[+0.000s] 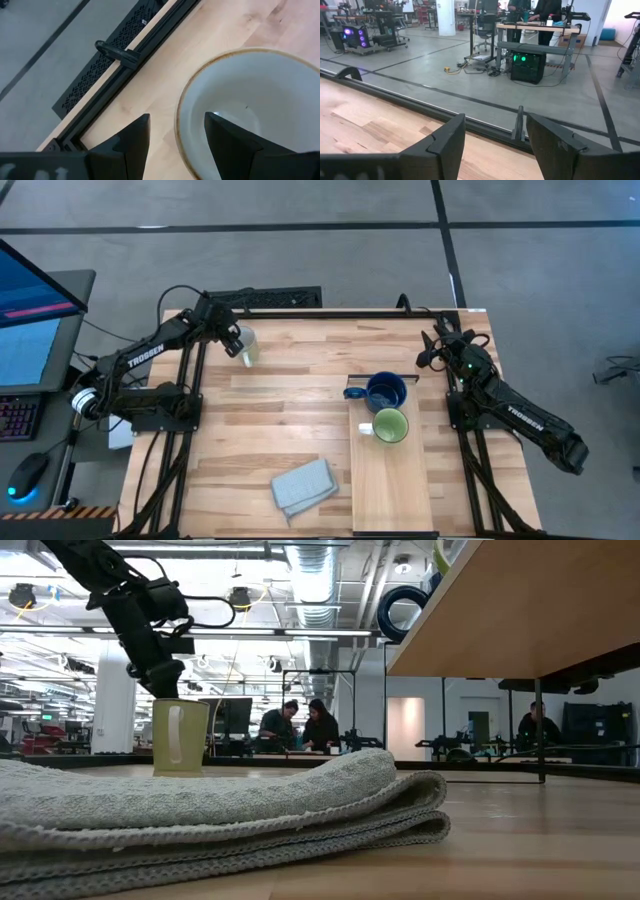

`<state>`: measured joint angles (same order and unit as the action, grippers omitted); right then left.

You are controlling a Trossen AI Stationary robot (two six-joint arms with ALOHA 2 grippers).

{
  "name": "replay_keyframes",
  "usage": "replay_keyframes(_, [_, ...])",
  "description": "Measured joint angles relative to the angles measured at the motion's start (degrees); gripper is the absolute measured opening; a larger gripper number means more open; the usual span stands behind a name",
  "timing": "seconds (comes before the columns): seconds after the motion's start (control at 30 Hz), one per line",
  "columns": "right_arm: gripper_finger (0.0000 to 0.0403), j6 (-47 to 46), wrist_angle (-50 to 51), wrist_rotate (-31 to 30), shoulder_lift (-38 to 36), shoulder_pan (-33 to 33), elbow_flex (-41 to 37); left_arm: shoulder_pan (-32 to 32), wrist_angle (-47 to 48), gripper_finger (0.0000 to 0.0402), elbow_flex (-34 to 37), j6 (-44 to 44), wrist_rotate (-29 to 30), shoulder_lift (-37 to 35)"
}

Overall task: Stack small to large cups/mugs on shelf
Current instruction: Move the white cup to the center of the table

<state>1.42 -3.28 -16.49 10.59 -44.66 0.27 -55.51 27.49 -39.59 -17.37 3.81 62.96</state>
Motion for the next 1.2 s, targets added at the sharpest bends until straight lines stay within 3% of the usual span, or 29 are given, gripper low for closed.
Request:
replay_keyframes(1.0, [0.0235, -0.01, -0.01, 0.00, -0.01, 0.00, 0.00, 0.00, 3.10, 0.0180, 0.00, 8.62, -0.23, -0.02])
replay_keyframes(1.2, [0.0235, 0.01, 0.01, 0.00, 0.00, 0.00, 0.00, 0.00, 3.46, 0.0145, 0.00, 10.39, -0.11, 0.00])
